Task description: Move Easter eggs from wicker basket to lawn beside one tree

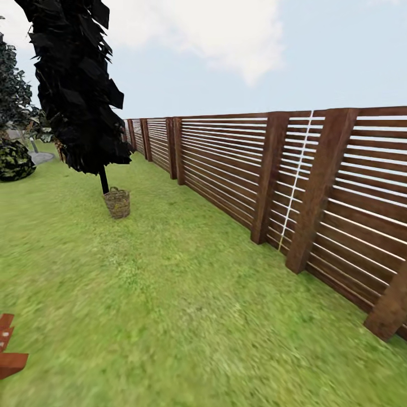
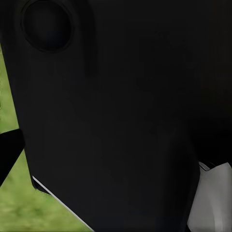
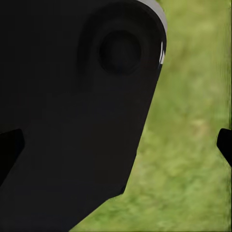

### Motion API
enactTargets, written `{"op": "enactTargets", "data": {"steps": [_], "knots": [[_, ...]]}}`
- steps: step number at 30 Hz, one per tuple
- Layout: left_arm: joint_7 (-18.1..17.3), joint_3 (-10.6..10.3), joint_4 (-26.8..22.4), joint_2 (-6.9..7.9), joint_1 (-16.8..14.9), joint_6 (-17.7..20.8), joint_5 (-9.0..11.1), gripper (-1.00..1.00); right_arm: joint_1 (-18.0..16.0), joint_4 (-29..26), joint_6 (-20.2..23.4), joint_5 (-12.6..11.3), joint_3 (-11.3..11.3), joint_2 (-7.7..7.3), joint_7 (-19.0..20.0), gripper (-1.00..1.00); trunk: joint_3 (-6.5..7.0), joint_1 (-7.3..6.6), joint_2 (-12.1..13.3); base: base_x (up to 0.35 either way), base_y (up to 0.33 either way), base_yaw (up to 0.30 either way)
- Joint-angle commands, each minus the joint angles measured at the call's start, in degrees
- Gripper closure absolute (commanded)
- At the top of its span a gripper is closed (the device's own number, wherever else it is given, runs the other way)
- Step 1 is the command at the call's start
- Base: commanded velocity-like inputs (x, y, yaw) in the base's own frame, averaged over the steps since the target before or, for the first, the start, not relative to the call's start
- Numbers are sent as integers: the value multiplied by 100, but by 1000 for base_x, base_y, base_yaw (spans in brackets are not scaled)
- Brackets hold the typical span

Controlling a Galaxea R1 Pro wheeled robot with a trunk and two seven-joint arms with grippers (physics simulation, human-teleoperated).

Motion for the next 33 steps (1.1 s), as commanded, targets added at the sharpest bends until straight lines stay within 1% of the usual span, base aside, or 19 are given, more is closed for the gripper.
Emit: {"op": "enactTargets", "data": {"steps": [1,6,27,33], "knots": [[-9,-3,-14,0,5,3,-4,-100,-7,15,-3,11,22,0,8,-100,-4,4,-2,335,0,255],[-10,-3,-14,0,5,3,-4,-100,-7,17,3,12,22,-3,10,-100,-4,4,-2,335,0,163],[-10,-3,-14,6,5,3,-4,-100,-7,14,-2,12,22,-8,13,-100,-4,4,-2,335,0,4],[-11,-3,-14,1,5,3,-4,-100,-7,17,-2,16,22,-8,11,-100,-4,4,-2,335,0,88]]}}
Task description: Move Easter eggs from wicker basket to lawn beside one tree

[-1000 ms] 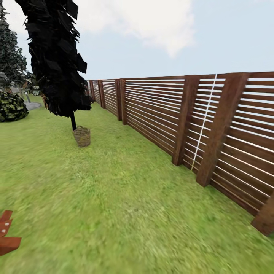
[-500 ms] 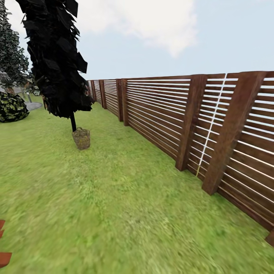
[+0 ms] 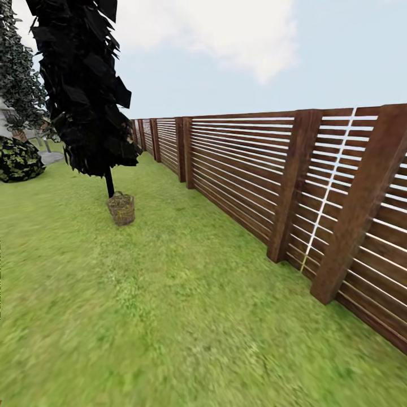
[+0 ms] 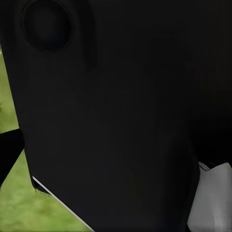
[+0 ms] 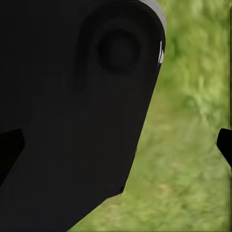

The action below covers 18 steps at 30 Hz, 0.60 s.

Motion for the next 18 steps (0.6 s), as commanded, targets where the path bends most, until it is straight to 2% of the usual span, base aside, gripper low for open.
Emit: {"op": "enactTargets", "data": {"steps": [1,9,18], "knots": [[-13,-3,-14,0,5,3,-4,-100,-7,12,-3,12,22,0,10,-100,-5,3,-2,335,0,155],[-12,-3,-14,0,5,3,-4,-100,-7,11,-3,12,22,0,9,-100,-29,3,-2,335,0,211],[-7,-3,-14,4,5,3,-4,-100,-7,9,5,12,22,0,11,-100,-31,3,-2,335,0,32]]}}
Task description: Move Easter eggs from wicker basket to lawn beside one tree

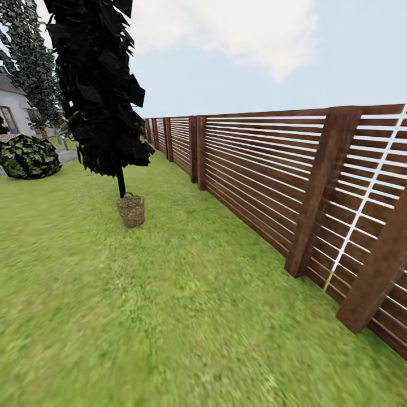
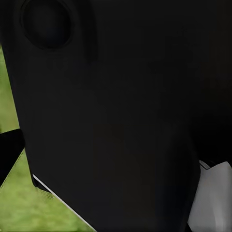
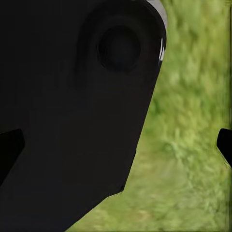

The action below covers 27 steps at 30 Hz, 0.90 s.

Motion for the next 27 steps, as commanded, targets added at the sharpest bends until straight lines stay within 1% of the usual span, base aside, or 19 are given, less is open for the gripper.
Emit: {"op": "enactTargets", "data": {"steps": [1,10,13,18,20,23,25,27], "knots": [[-11,-3,-14,-1,5,3,-4,-100,-7,13,-2,12,22,0,8,-100,-4,3,-2,335,0,2],[18,25,-18,-11,5,3,35,-100,-7,8,-5,5,22,0,-7,-100,-4,3,-2,332,0,0],[28,30,-22,-11,5,3,56,-100,-7,6,-11,-1,16,-1,-27,-100,-4,3,-2,238,0,0],[21,6,46,9,5,3,51,-100,-7,2,-20,-39,2,-43,-43,-100,-4,3,-2,57,0,0],[37,0,298,33,5,1,50,-100,-7,12,2,-55,4,-68,-49,-100,-4,3,-2,8,0,0],[14,6,465,34,5,4,49,-100,-7,34,32,-106,-27,-92,-61,-100,-4,3,-2,3,0,0],[19,28,481,14,5,12,73,-100,-7,38,59,-234,-70,-74,-65,-100,-4,3,-2,0,0,0],[22,42,481,0,5,19,168,-100,-7,40,127,-376,-90,-56,-62,-100,-4,3,-2,0,0,0]]}}
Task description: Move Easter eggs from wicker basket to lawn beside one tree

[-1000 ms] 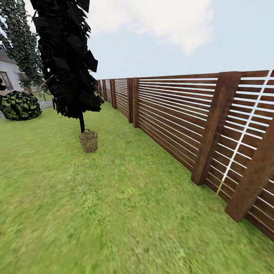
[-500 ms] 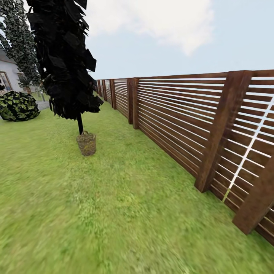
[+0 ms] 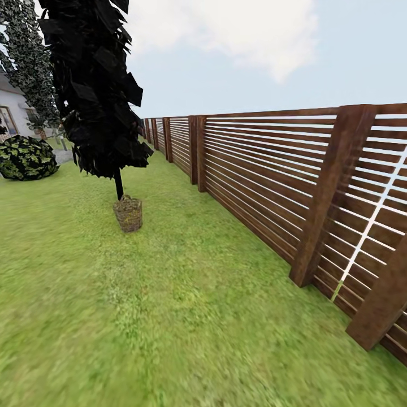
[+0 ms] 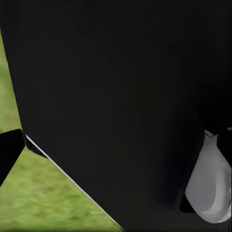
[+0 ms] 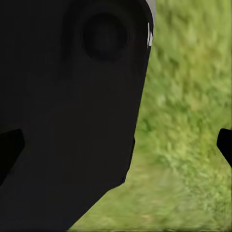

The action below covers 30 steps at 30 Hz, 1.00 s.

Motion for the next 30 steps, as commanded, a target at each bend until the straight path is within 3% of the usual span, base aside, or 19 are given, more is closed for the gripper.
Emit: {"op": "enactTargets", "data": {"steps": [1,2,4,8,9,11,14,19,22,23,25,26,30], "knots": [[-9,12,-2,-9,-1,2,173,-100,-5,7,48,-90,33,4,3,-100,-4,0,-2,0,0,0],[4,11,-2,-21,-1,0,354,-100,-5,8,68,-123,22,-5,5,-100,-4,0,-2,0,0,0],[15,9,-19,-26,-1,-1,533,-100,-5,6,80,-146,4,-21,10,-100,-4,0,-2,0,0,0],[44,8,-527,-14,-1,54,643,-100,-5,-322,160,-177,-33,-111,-12,-100,-4,0,-2,0,0,0],[107,16,-1144,11,-1,379,654,-100,-5,-974,591,-175,-45,-146,-60,-100,-4,0,-2,0,0,0],[211,57,-1932,77,-1,1021,685,-100,-5,-1779,1506,-179,-55,-162,-131,-100,-4,0,-2,0,0,0],[382,389,-3200,216,-1,2023,845,-100,-5,-3102,2820,-176,-67,-172,-227,-100,-4,0,-2,0,0,0],[454,1126,-5042,339,-17,3255,915,-100,-9,-5212,4045,-162,-187,-158,-551,-100,-4,0,-2,0,0,0],[453,1228,-5723,369,-37,3790,901,-100,-115,-6120,4773,-160,-258,-112,-727,-100,-4,0,-2,0,0,0],[577,1270,-6556,536,-43,4132,655,-100,-364,-6862,5344,-168,-275,-9,-784,-100,-4,0,-2,0,0,0],[672,1353,-6904,872,-44,4362,481,-100,-561,-7051,5488,-163,-275,87,-796,-100,-4,0,-2,0,0,0],[634,1575,-7088,1512,-45,4710,508,-100,-676,-7180,5553,-166,-273,161,-802,-100,-4,0,-2,0,0,0],[33,1725,-6984,2269,-45,4905,989,-100,-848,-7235,5610,-58,-295,245,-961,-100,-4,0,-2,0,0,0]]}}
